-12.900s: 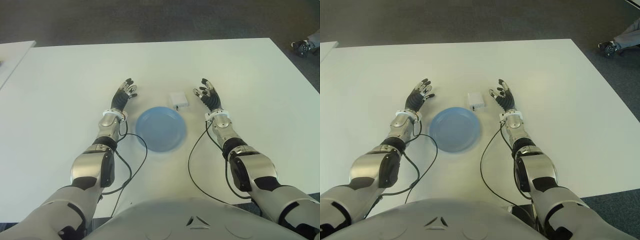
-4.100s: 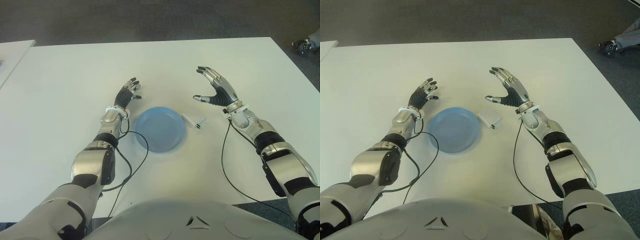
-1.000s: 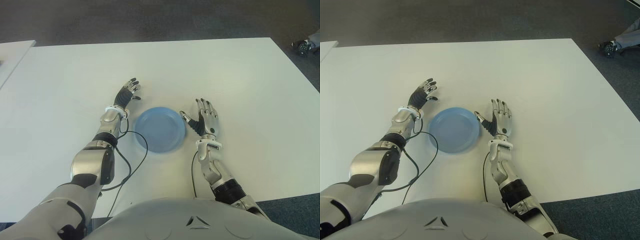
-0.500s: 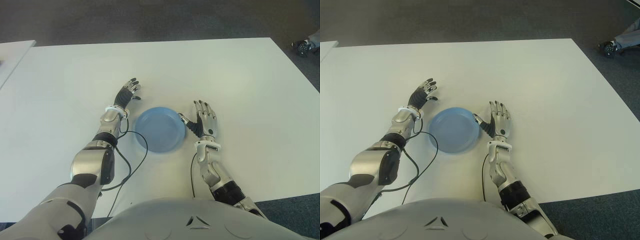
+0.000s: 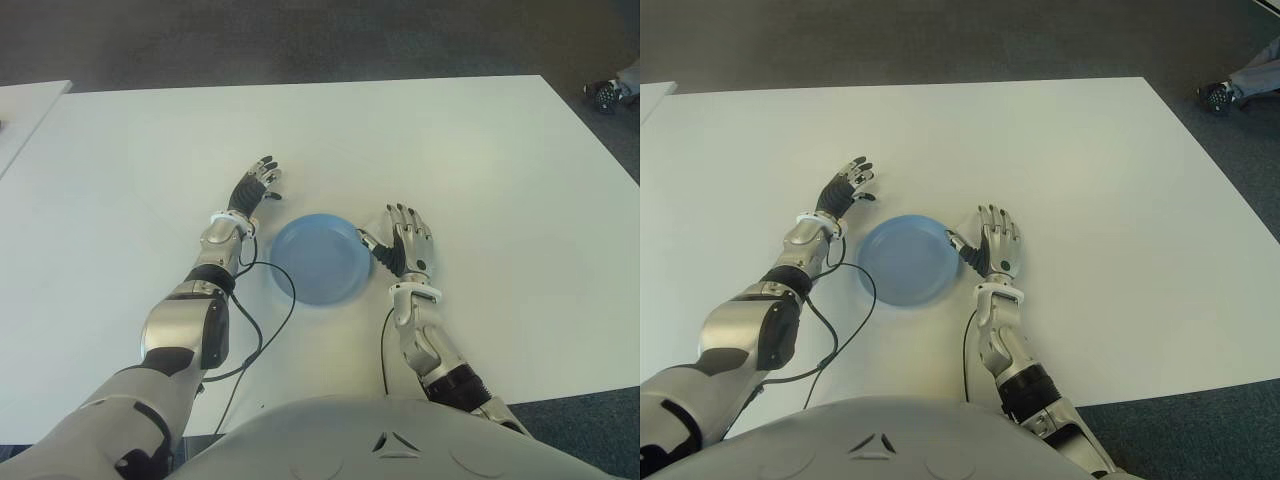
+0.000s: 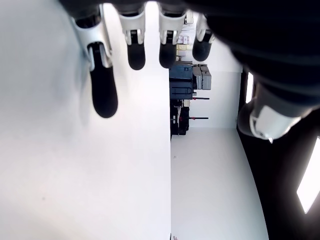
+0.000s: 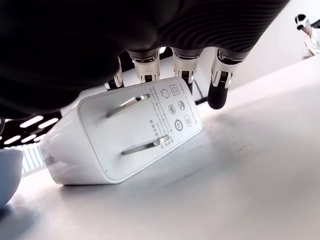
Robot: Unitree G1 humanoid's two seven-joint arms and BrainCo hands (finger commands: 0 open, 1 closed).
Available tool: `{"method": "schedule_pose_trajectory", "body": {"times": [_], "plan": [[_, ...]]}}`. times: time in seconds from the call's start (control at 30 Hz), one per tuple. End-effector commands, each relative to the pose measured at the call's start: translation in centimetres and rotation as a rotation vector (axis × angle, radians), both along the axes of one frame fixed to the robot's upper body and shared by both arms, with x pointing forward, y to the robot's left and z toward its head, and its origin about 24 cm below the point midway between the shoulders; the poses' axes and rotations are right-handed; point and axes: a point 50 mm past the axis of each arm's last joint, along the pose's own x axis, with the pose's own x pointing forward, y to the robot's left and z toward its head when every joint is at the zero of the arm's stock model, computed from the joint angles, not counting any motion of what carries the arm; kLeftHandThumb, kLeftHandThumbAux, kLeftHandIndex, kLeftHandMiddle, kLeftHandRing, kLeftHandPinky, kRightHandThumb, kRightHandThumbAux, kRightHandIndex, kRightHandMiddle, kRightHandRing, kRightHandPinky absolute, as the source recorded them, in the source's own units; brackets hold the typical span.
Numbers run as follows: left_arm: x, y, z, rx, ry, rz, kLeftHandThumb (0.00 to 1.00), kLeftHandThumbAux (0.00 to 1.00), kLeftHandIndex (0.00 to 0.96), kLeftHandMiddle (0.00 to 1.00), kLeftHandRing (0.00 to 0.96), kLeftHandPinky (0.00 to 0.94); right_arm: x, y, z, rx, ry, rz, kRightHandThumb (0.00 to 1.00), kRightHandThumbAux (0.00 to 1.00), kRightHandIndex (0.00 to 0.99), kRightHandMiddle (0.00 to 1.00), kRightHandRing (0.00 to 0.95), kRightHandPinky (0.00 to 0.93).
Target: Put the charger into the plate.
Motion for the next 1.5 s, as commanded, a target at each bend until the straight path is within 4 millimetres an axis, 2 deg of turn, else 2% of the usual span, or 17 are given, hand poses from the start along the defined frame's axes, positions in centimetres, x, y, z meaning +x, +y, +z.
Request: {"method": "schedule_pose_trajectory", "body": {"times": [0.03, 0.83, 1.17, 1.5], "plan": [[-1.8, 0.1, -2.5, 0.018, 0.135, -0.005, 0.000, 0.513, 0.038, 0.098, 0.110, 0.131, -1.0, -0.1, -1.2, -0.004, 0.071, -0.006, 0.252, 0.127, 0.000, 0.000, 0.000, 0.000], [-1.8, 0.4, -2.5, 0.019, 0.133, -0.011, 0.000, 0.505, 0.040, 0.106, 0.117, 0.133, -1.0, -1.1, -1.5, 0.006, 0.057, -0.048, 0.221, 0.154, 0.000, 0.000, 0.000, 0.000], [-1.8, 0.6, -2.5, 0.020, 0.138, -0.009, 0.000, 0.506, 0.044, 0.104, 0.116, 0.133, -1.1, -2.7, -0.4, -0.020, 0.037, -0.072, 0.231, 0.194, 0.000, 0.000, 0.000, 0.000], [-1.9, 0.7, -2.4, 0.021, 0.134, -0.014, 0.000, 0.511, 0.042, 0.105, 0.119, 0.138, -1.1, -3.3, 0.9, -0.064, 0.033, -0.078, 0.284, 0.193, 0.000, 0.000, 0.000, 0.000]]}}
